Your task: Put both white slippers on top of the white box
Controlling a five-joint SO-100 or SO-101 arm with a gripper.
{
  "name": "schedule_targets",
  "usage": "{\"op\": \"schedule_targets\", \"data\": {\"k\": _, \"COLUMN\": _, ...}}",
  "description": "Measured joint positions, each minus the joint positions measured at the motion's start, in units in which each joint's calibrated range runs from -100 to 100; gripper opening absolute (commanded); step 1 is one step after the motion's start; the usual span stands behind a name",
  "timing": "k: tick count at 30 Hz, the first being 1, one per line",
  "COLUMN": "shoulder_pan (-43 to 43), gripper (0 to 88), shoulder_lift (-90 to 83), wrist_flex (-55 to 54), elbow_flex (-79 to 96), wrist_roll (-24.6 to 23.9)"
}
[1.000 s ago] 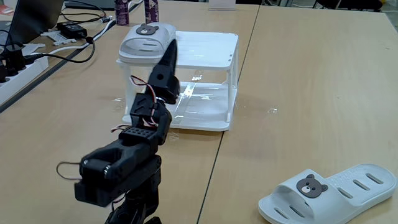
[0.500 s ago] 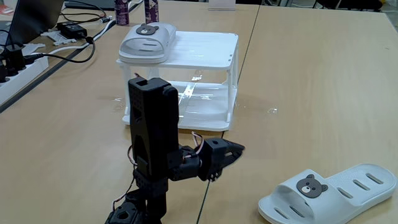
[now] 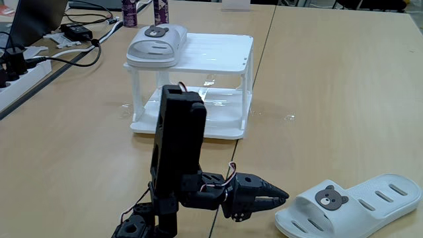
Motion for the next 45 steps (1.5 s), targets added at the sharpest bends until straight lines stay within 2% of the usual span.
{"op": "schedule_targets", "data": {"k": 18, "shoulder_pan": 2.7, "gripper": 1.0, "shoulder_lift": 7.0, "wrist_flex": -2.8, "elbow_flex": -3.9, "wrist_roll": 0.0}}
{"op": "schedule_targets", "data": {"k": 22, "shoulder_pan": 2.7, "gripper": 14.4, "shoulder_lift": 7.0, "wrist_flex": -2.8, "elbow_flex": -6.5, "wrist_roll": 0.0}}
{"op": "schedule_targets", "data": {"k": 24, "shoulder_pan": 2.7, "gripper": 17.5, "shoulder_lift": 7.0, "wrist_flex": -2.8, "elbow_flex": -7.8, "wrist_roll": 0.0}}
{"op": "schedule_targets", "data": {"k": 38, "shoulder_pan": 2.8, "gripper": 17.6, "shoulder_lift": 7.6, "wrist_flex": -3.5, "elbow_flex": -15.4, "wrist_roll": 0.0}}
{"op": "schedule_targets", "data": {"k": 45, "shoulder_pan": 2.7, "gripper": 18.1, "shoulder_lift": 15.3, "wrist_flex": -3.3, "elbow_flex": -24.3, "wrist_roll": 0.0}}
